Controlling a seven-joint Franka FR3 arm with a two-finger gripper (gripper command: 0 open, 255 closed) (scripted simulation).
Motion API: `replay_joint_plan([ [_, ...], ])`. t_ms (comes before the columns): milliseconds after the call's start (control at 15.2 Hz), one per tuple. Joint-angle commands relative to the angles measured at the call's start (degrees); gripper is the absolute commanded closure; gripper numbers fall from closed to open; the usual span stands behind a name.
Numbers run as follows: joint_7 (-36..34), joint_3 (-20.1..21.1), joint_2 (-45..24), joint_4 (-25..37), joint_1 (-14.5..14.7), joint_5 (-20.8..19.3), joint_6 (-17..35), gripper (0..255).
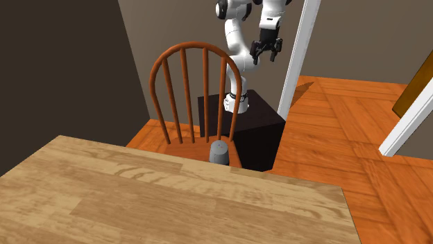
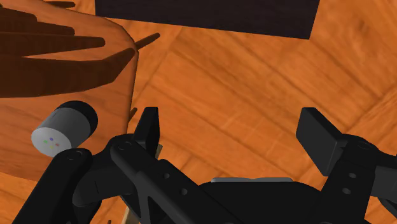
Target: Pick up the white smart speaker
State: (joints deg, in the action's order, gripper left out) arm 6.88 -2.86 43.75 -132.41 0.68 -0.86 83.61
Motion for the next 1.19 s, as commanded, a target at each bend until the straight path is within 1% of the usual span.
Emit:
replay_joint_plan([
  [0,0.0,0.0,0.0,0.0,0.0,0.0,0.0,0],
  [330,6.3,-5.4,-3.4,-3.3,-1.2,-3.2,7.5,0],
  [660,12.7,-10.9,-9.0,-4.7,-2.2,-5.6,15.3,0],
  [924,17.9,-15.3,-15.0,-4.3,-2.6,-6.3,21.5,0],
  [1122,22.0,-18.6,-20.2,-3.1,-2.6,-6.0,26.0,0],
])
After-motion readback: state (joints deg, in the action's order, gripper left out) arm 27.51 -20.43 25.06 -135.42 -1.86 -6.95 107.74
